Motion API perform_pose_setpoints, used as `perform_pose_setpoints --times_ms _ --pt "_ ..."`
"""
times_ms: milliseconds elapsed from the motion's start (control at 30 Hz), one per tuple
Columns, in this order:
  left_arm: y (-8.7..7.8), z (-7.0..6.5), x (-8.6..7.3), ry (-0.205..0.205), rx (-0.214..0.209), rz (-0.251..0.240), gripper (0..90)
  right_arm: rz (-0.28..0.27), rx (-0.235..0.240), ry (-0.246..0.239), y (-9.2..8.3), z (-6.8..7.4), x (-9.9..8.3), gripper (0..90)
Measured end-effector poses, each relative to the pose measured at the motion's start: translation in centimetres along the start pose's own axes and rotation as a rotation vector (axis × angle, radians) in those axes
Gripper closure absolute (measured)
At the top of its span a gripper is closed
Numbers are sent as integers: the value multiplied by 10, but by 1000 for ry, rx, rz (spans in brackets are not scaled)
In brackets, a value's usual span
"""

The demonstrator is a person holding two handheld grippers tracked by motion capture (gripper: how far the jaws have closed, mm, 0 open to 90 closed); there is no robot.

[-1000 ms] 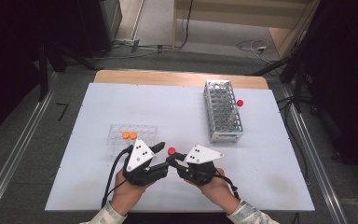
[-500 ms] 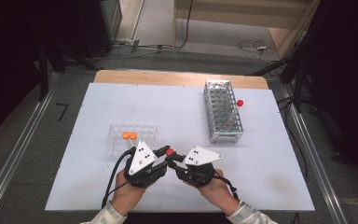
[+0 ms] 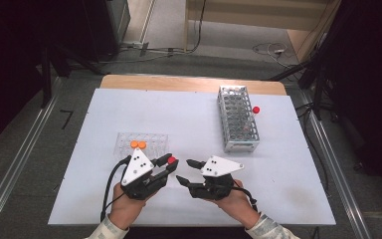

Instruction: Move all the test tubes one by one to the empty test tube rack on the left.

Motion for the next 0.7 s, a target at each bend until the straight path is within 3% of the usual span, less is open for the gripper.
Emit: perform_pose_setpoints --times_ms 467,700 --pt "-15 26 -1 -38 38 5 708 -2 -96 78 -24 -31 -14 281" --pt "-23 35 -1 -47 54 9 708 -7 -132 104 -36 -41 -20 280"
Point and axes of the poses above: each handheld gripper's, and its own axes: y roughly forward along the jaws, x roughly out of its top, z roughly to its left, the point moved 6 cm from there along y, roughly forward along the jaws, and after that the axes turned 14 degrees about x, right-handed, at the moved point
